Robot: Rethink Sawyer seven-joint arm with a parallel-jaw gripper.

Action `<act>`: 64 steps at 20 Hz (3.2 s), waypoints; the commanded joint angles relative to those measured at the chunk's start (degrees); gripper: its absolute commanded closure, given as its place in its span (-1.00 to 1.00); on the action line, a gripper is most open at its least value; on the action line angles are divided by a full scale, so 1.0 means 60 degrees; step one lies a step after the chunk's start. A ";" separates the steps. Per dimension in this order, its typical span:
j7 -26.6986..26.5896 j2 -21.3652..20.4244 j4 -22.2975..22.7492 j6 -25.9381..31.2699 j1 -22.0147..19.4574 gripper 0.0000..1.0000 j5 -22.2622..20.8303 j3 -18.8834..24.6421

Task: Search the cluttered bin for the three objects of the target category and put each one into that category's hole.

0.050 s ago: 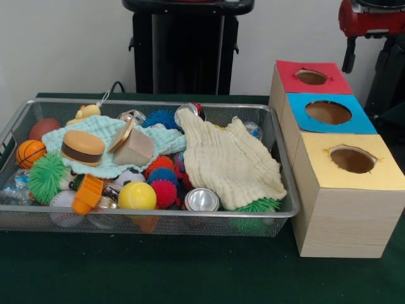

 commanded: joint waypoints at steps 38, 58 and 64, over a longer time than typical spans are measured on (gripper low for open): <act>-0.0780 0.0299 0.3956 -0.4622 -0.6756 -1.00 -0.6145 0.2577; 0.1849 0.0883 0.4936 -0.6959 -0.4803 -1.00 -0.6804 0.1312; 0.1821 0.0897 0.5286 -0.7483 -0.4258 -1.00 -0.6483 0.0909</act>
